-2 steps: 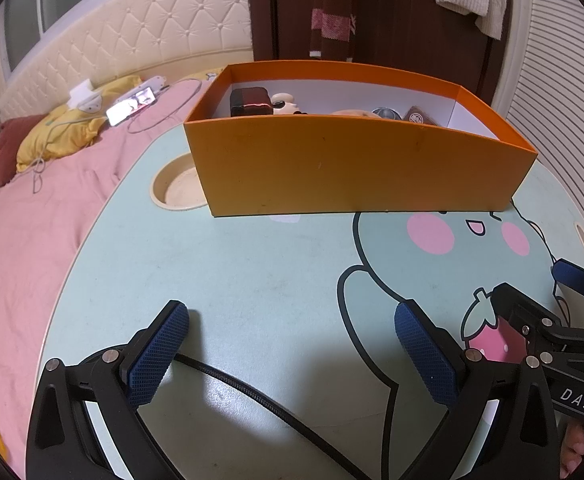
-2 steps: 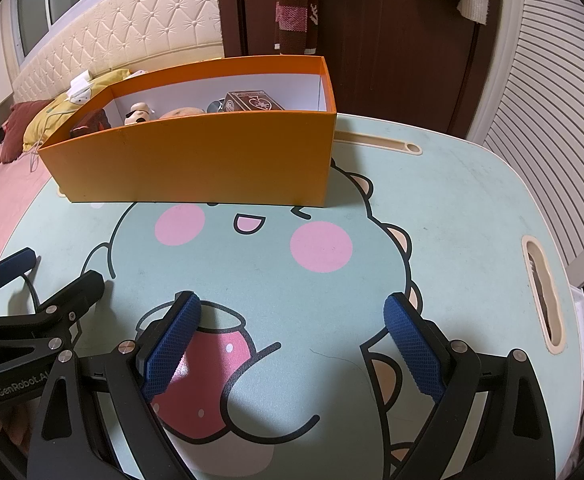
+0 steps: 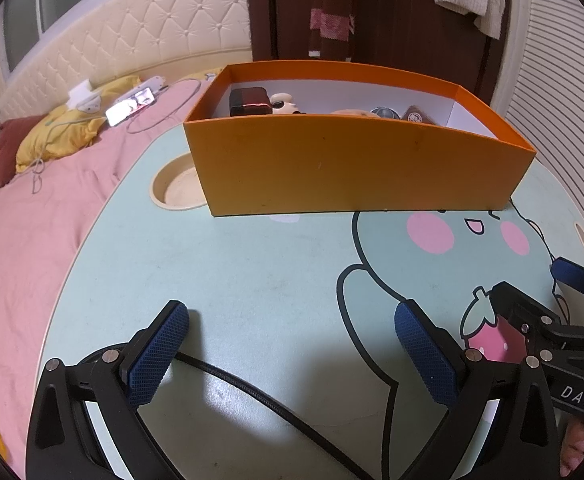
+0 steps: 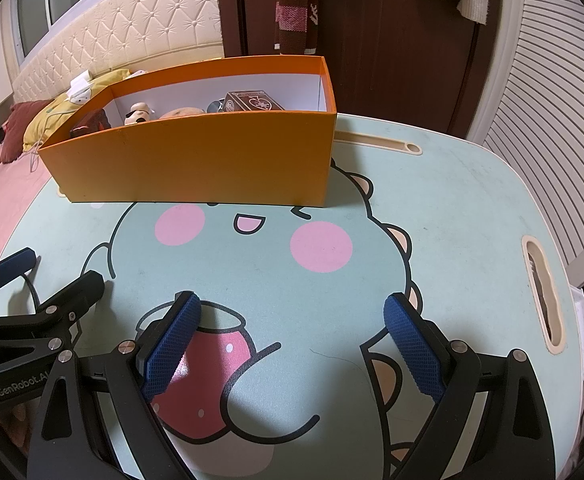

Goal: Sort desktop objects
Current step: 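Reach into the orange box and grasp the red cylindrical pouch with the right tool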

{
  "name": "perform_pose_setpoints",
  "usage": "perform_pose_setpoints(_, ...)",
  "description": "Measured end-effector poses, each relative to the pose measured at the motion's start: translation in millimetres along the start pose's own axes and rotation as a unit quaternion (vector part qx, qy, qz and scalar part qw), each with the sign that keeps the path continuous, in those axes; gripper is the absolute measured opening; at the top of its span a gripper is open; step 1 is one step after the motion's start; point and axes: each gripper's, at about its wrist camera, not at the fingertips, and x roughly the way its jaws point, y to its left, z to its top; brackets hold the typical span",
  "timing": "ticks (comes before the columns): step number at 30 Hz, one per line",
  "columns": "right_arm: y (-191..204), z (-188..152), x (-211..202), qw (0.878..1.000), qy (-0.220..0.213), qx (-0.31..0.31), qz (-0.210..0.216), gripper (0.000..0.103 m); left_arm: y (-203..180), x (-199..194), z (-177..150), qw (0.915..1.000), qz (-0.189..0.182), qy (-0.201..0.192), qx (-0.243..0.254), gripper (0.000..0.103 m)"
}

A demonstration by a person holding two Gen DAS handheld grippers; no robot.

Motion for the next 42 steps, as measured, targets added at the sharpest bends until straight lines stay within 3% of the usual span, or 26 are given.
perform_pose_setpoints(5, -9.4, 7.7, -1.6, 1.000, -0.006, -0.011, 0.019, 0.093, 7.2, -6.8, 6.1, 0.9999, -0.014, 0.007, 0.006, 0.102)
perform_pose_setpoints(10, -6.3, 33.1, -11.3, 0.998, -0.033, -0.040, 0.022, 0.093, 21.1, -7.0, 12.6, 0.9996, 0.017, 0.013, -0.017, 0.102)
perform_pose_setpoints(13, -3.7, 60.6, -24.9, 0.995, -0.057, -0.041, 0.064, 0.092, 33.1, -6.5, 13.7, 0.9989, 0.029, 0.007, -0.035, 0.102)
perform_pose_setpoints(15, 3.7, 78.8, -29.9, 0.992, -0.068, -0.047, 0.098, 0.086, 38.2, -5.1, 14.5, 0.9985, 0.034, 0.004, -0.043, 0.102)
perform_pose_setpoints(21, 61.2, 141.0, 9.2, 0.971, 0.004, -0.073, 0.230, 0.063, 41.9, -4.7, 12.5, 0.9986, 0.029, -0.003, -0.043, 0.102)
perform_pose_setpoints(24, 92.7, 154.9, 37.5, 0.961, 0.047, -0.081, 0.258, 0.053, 41.7, -5.6, 10.6, 0.9987, 0.029, -0.005, -0.041, 0.102)
perform_pose_setpoints(31, 128.3, 164.4, 79.1, 0.954, 0.107, -0.078, 0.269, 0.049, 40.0, -4.7, 18.9, 0.9988, 0.027, -0.002, -0.042, 0.102)
perform_pose_setpoints(34, 130.6, 165.0, 88.8, 0.958, 0.119, -0.083, 0.248, 0.048, 39.7, -4.7, 18.8, 0.9988, 0.027, -0.002, -0.041, 0.102)
perform_pose_setpoints(37, 131.1, 163.9, 107.6, 0.957, 0.145, -0.083, 0.236, 0.030, 37.6, -6.4, 15.7, 0.9989, 0.029, -0.005, -0.038, 0.102)
perform_pose_setpoints(42, 125.0, 160.8, 105.6, 0.956, 0.135, -0.061, 0.255, 0.030, 34.2, -8.8, 13.4, 0.9989, 0.028, -0.005, -0.036, 0.102)
